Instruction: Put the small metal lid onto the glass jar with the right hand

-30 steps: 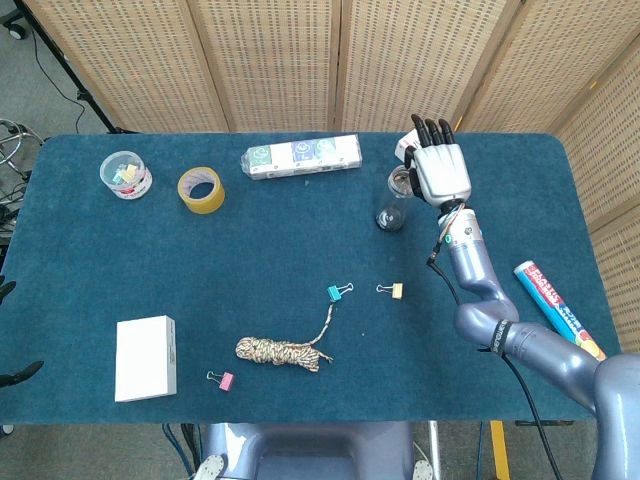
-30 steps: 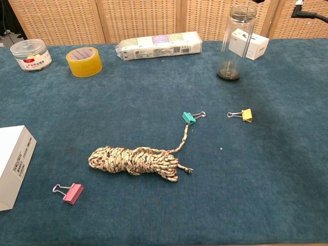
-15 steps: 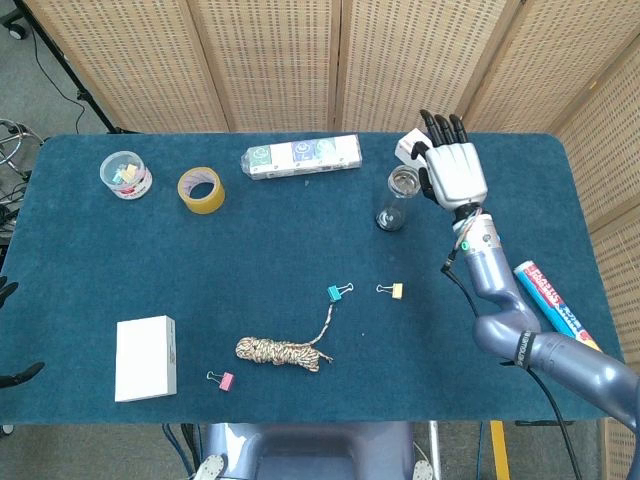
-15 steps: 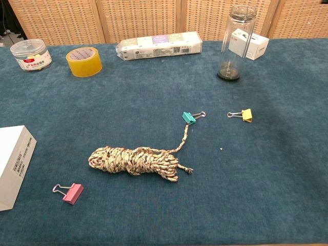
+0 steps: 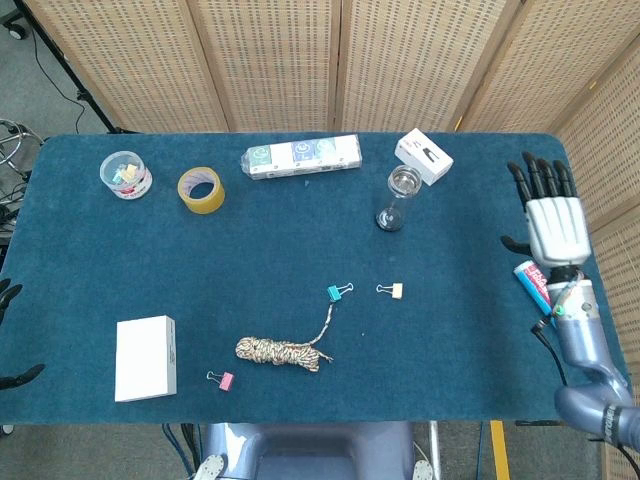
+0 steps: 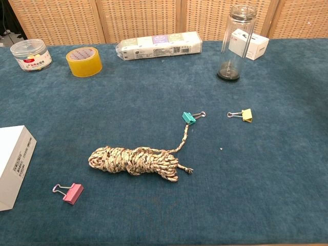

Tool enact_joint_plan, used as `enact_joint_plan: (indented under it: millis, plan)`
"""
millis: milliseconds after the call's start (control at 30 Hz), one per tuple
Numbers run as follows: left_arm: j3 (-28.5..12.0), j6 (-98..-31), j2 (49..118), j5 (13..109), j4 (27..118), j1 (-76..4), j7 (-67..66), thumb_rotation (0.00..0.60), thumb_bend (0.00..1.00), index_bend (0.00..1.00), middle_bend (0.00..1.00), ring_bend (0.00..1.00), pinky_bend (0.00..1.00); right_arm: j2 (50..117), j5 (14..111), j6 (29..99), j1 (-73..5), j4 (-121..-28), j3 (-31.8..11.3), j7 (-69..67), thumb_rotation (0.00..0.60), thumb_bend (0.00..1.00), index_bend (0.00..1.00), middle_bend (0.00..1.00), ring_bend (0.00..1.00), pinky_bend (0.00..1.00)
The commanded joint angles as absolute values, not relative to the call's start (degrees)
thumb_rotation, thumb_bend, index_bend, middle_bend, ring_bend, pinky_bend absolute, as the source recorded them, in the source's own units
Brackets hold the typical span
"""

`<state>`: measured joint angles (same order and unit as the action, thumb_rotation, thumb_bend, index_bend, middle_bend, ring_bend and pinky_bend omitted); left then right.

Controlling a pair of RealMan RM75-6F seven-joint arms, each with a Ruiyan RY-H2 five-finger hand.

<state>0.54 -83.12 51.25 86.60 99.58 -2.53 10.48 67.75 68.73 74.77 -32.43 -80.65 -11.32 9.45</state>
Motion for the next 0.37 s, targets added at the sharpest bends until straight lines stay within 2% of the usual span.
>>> enact_joint_plan:
  millis: [33, 200, 367]
  plan:
    - [0.4, -82.5, 51.8, 85.9, 100.1, -2.8, 8.6, 0.6, 0.0, 0.0, 0.0, 0.0, 0.0, 65.3, 71.7, 80.3, -25.5, -83.9, -7.4, 6.4, 0.6, 0.0, 0.0, 0.0, 0.0, 0.0]
    - [0.6, -83.1, 52.6, 86.3, 100.7, -2.5, 7.0, 0.6, 0.0, 0.0, 0.0, 0.0, 0.0, 64.6, 72.9, 86.9, -16.0, -86.6, -3.1, 1.8, 0.6, 0.0, 0.0, 0.0, 0.0, 0.0]
    - [0.6, -83.5, 53.1, 86.6, 100.8, -2.4, 6.0, 0.6, 0.0, 0.0, 0.0, 0.0, 0.0, 66.2, 75.4, 90.4, -12.5, -84.5, -2.4, -1.1, 0.6, 0.0, 0.0, 0.0, 0.0, 0.0]
